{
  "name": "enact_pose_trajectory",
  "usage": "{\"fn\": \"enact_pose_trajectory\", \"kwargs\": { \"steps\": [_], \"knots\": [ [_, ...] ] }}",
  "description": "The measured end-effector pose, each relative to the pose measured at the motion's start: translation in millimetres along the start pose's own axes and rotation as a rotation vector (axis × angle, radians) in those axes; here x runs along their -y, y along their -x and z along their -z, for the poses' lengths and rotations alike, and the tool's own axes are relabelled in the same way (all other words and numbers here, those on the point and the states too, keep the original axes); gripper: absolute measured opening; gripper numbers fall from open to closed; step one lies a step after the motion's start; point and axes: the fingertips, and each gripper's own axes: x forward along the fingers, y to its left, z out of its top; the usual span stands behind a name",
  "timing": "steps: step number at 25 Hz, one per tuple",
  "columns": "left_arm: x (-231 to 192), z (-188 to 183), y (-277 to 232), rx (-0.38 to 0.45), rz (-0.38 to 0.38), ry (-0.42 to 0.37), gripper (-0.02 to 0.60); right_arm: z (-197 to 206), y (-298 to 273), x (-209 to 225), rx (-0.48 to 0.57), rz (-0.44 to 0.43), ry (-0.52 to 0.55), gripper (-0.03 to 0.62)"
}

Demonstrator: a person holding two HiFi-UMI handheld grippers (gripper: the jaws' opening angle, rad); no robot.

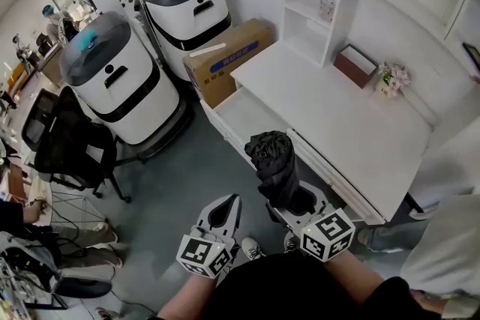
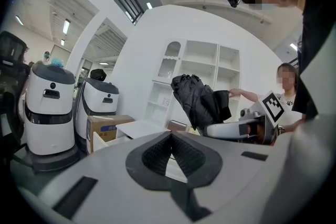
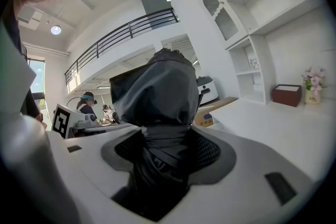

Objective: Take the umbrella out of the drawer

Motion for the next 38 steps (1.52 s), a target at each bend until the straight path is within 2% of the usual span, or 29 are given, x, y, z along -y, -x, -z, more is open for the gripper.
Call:
{"fn": "enact_pose_trajectory", "kwargs": {
  "steps": [13,38],
  "knots": [
    [27.7,5.2,-17.3,-0.008,0.010,0.004,-0.003,3.9,25.1,16.2,0.003,-0.010,-0.026,0.249],
    [45.3,2.4,-9.9,-0.007,0.015,-0.012,-0.003,2.9,36.1,9.3,-0.002,-0.027,-0.011,0.249]
  ]
}}
